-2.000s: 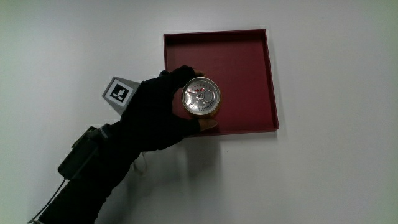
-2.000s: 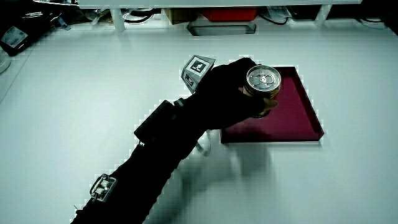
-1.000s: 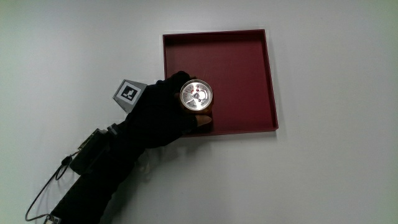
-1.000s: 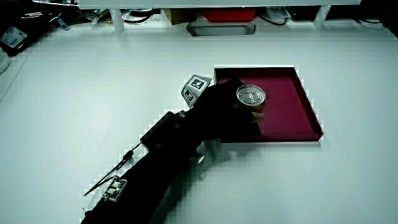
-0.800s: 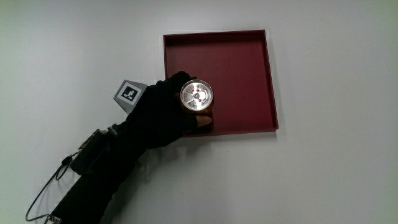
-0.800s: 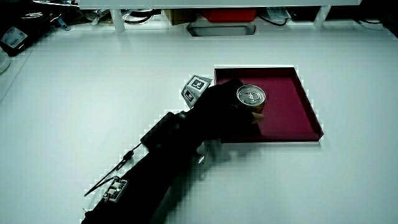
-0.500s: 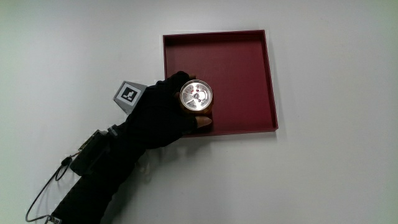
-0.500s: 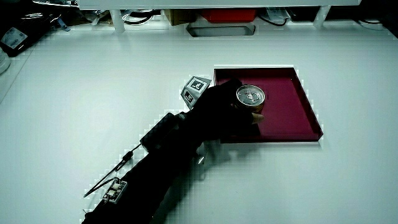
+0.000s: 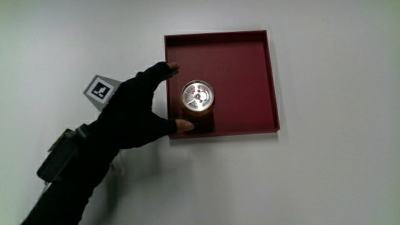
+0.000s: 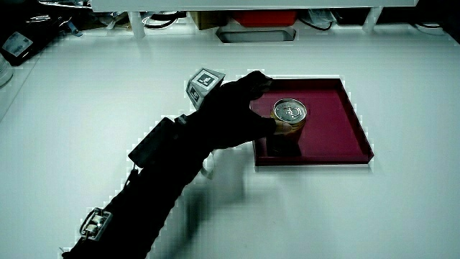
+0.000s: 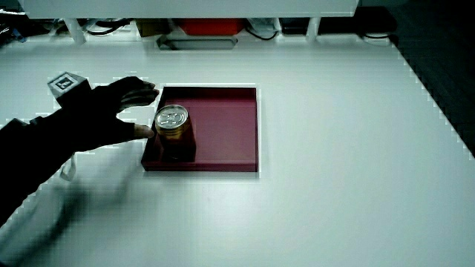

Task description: Place red bull into plate

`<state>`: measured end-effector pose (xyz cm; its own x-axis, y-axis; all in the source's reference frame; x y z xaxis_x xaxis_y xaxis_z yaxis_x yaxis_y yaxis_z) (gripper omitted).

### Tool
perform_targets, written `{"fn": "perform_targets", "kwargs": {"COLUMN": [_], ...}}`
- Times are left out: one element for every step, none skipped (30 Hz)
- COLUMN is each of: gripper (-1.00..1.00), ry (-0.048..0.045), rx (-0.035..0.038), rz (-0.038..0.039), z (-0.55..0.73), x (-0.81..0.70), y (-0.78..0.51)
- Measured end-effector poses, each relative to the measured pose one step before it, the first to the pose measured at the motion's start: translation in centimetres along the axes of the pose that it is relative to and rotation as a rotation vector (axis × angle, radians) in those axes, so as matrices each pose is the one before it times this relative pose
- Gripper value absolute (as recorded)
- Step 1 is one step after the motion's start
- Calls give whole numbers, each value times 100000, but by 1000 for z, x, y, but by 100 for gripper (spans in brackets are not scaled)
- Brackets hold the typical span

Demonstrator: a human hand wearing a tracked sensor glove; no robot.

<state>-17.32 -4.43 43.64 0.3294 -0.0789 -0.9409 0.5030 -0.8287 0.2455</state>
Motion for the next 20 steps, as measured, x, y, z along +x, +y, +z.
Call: {"fn": "perform_targets", "kwargs": {"gripper": [-100,-100,-100,-100,-100,-100,-100,-100,-100,-100,-100,-100,-100,-100,-100,-100,-100,-100,-100,-100], "ry": [2178,2531,-1878,678,-496,1532,-1375,-2163,2041,2102,3538,-1009,-426,2609,-786,1112,109,-660,509,449], "rx": [-655,-426,-560,-439,-153,74,-626,932,62,632,805,142,199,-565,209,-240,-192,418,-400,6], "rz": [263,-349,-116,-154,-1707,-669,1176,-1829,251,-2807,-2839,-329,-1575,-1162,-786,-736,196,-496,-271,-1021], "z": [336,355,242,338,295,348,258,253,369,366,386,226,196,249,130,182,122,101,116,78], "x": [347,264,507,193,331,258,529,278,191,91,60,404,366,151,258,-19,257,151,77,-19], "y": [-229,-205,-277,-267,-239,-220,-276,-256,-280,-255,-242,-199,-148,-129,-105,-114,-113,-88,-51,-21]}}
